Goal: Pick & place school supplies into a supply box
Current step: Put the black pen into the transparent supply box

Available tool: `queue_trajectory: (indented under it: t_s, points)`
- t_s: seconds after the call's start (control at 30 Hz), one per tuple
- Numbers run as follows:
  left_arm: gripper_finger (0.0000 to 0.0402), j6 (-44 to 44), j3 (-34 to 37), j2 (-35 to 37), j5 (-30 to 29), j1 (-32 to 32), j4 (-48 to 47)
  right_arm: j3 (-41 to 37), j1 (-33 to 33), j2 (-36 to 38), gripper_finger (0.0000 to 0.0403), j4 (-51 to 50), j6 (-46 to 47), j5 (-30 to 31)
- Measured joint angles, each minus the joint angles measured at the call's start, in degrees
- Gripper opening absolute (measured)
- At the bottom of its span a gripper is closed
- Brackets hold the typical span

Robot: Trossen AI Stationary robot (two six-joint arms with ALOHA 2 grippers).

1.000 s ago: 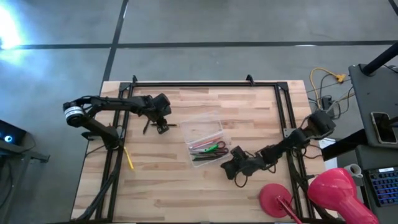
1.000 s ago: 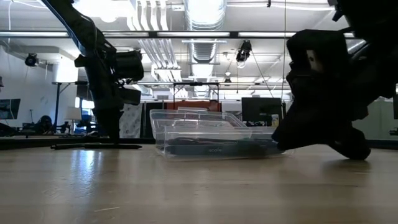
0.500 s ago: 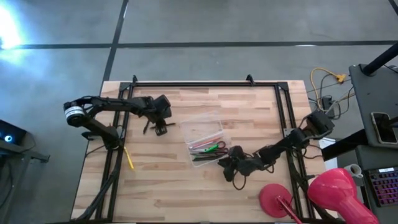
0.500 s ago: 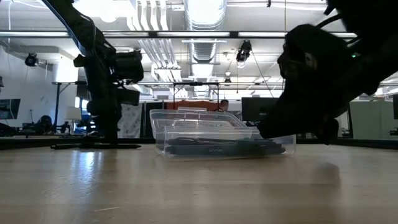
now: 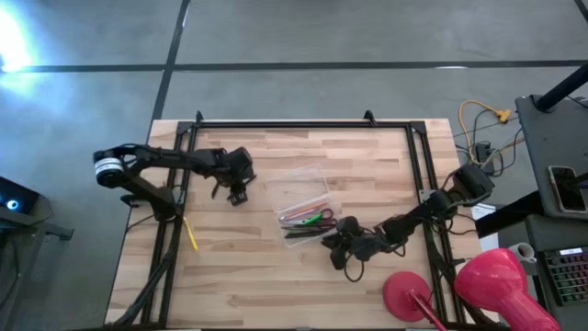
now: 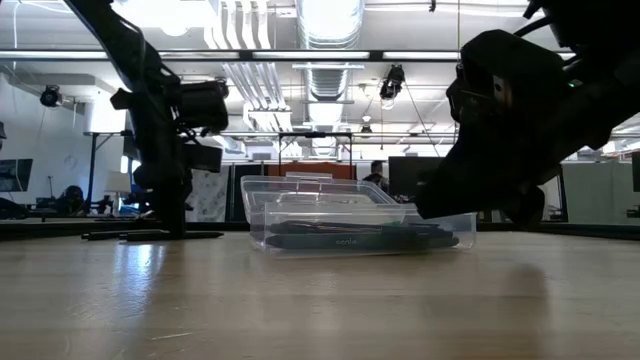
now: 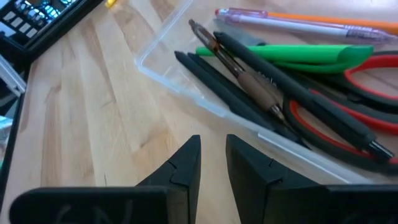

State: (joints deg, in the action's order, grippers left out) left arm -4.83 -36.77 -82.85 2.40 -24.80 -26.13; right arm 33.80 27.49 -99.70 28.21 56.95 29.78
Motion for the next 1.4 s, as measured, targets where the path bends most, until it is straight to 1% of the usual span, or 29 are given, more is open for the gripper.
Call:
queue_trajectory:
  t_s: [0.1,0.23,0.37,0.47,0.67,0.73,0.8,0.87,1.0,1.03,1.07,1.1,1.13,1.2,1.23,1.4]
  points:
    - [0.013,3.6,1.8,-1.7,-2.9,2.5,2.0,0.4,0.0,0.0,0.0068,0.0,0.0,0.0]
    - [0.013,9.8,2.2,-4.0,-12.1,6.7,2.4,0.8,0.0,0.1,0.0068,0.0,-0.1,0.0]
    - [0.012,11.4,1.2,-5.6,-17.3,10.0,1.6,1.0,0.0,0.1,0.0068,0.0,-0.2,0.0]
    - [0.0096,11.8,0.6,-6.4,-18.6,11.3,1.1,1.2,0.0,0.1,0.0068,0.0,-0.2,0.0]
    - [0.0021,16.2,0.3,-7.0,-19.1,11.6,0.1,1.4,0.0,0.1,0.0068,0.0,-0.2,0.0]
    - [0.0012,16.5,0.2,-7.1,-19.8,11.5,-0.4,1.4,0.0,0.1,0.0068,0.0,-0.2,0.0]
    - [0.0012,16.5,-0.3,-7.0,-19.8,11.7,-1.8,1.4,0.0,0.1,0.0068,0.0,-0.2,0.0]
    - [0.001,16.5,-1.5,-6.5,-18.8,11.8,-4.3,1.4,0.0,0.1,0.0068,0.0,-0.2,0.0]
    - [0.0007,18.7,-5.4,-3.1,-16.4,12.4,-10.0,1.4,0.0,0.1,0.0068,0.0,-0.2,0.0]
    - [0.0006,19.4,-6.4,-2.2,-14.8,12.6,-12.2,1.4,0.0,0.1,0.0068,0.0,-0.2,0.0]
    - [0.0005,19.8,-7.7,-0.6,-14.5,12.9,-14.4,1.4,0.0,0.1,0.0068,0.0,-0.2,0.0]
    - [0.0005,20.3,-9.9,1.0,-15.3,13.1,-15.1,1.4,0.0,0.1,0.0068,0.0,-0.2,0.0]
    - [0.0004,20.4,-12.0,2.5,-17.4,13.3,-15.7,1.4,0.0,0.1,0.0068,0.0,-0.2,-0.1]
    - [0.0004,20.6,-15.4,4.8,-22.7,13.7,-20.6,1.4,0.0,0.1,0.0068,0.0,-0.3,-0.1]
    - [0.0004,20.7,-17.1,5.5,-24.2,13.8,-23.1,1.4,0.0,0.1,0.0068,0.0,-0.5,-0.1]
    - [0.0004,24.9,-27.1,9.3,-25.3,14.2,-23.7,1.3,0.0,0.1,0.0068,-0.1,-1.6,-0.2]
